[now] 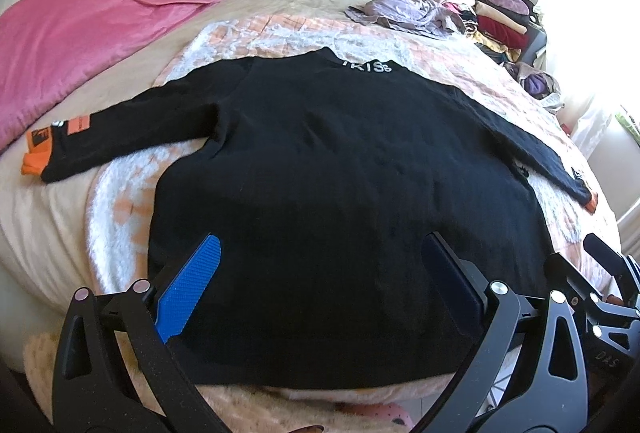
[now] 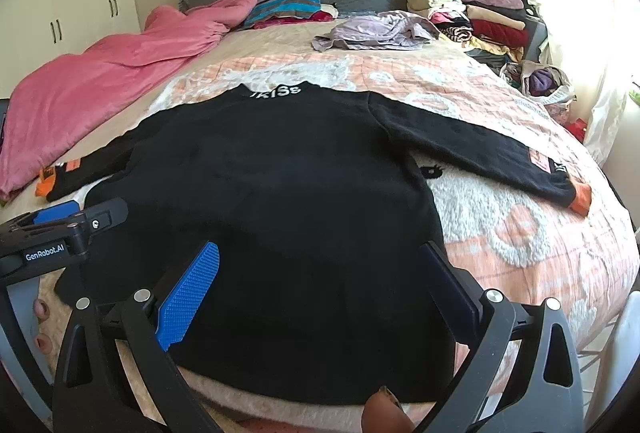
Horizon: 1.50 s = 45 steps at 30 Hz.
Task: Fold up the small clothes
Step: 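Grasp the orange cuff of the sleeve with the right tool and lift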
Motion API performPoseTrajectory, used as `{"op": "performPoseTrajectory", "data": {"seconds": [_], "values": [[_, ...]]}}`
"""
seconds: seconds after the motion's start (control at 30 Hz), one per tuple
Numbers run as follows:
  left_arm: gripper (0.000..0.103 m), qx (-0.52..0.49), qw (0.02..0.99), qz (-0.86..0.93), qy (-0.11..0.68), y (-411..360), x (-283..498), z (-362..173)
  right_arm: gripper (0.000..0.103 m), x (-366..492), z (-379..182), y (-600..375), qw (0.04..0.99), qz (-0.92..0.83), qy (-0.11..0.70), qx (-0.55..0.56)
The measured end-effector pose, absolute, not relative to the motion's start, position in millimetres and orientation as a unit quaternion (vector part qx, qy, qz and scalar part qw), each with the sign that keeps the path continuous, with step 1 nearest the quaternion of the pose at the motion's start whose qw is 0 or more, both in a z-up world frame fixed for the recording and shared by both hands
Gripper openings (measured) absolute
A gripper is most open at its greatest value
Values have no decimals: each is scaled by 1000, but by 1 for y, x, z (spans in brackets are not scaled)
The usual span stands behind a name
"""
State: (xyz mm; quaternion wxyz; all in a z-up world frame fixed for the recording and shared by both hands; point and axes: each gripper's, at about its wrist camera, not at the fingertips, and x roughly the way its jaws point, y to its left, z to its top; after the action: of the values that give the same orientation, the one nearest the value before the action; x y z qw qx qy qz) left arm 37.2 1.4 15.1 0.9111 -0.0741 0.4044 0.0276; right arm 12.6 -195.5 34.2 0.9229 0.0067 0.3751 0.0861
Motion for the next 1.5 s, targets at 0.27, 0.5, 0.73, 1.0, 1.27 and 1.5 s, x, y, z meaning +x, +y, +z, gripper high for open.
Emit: {"op": "performPoseTrajectory", "data": {"seconds": [0.27,0.5,0.73,1.0,1.27,1.5], "values": [[94,-72,911,27,405,0,72,17,99,48,38,-209,927,65,369,28],[94,-70,910,29,408,2,100,19,99,79,43,-231,930,34,363,51],[94,-73,908,28,412,2,123,16,99,106,38,-259,928,-16,366,72],[94,-70,906,17,416,-3,152,14,99,132,20,-309,913,-104,380,104],[94,-69,902,13,427,2,183,9,99,149,0,-364,888,-178,393,155],[94,-49,905,-5,422,-4,210,11,99,148,-20,-413,862,-223,401,218]]}}
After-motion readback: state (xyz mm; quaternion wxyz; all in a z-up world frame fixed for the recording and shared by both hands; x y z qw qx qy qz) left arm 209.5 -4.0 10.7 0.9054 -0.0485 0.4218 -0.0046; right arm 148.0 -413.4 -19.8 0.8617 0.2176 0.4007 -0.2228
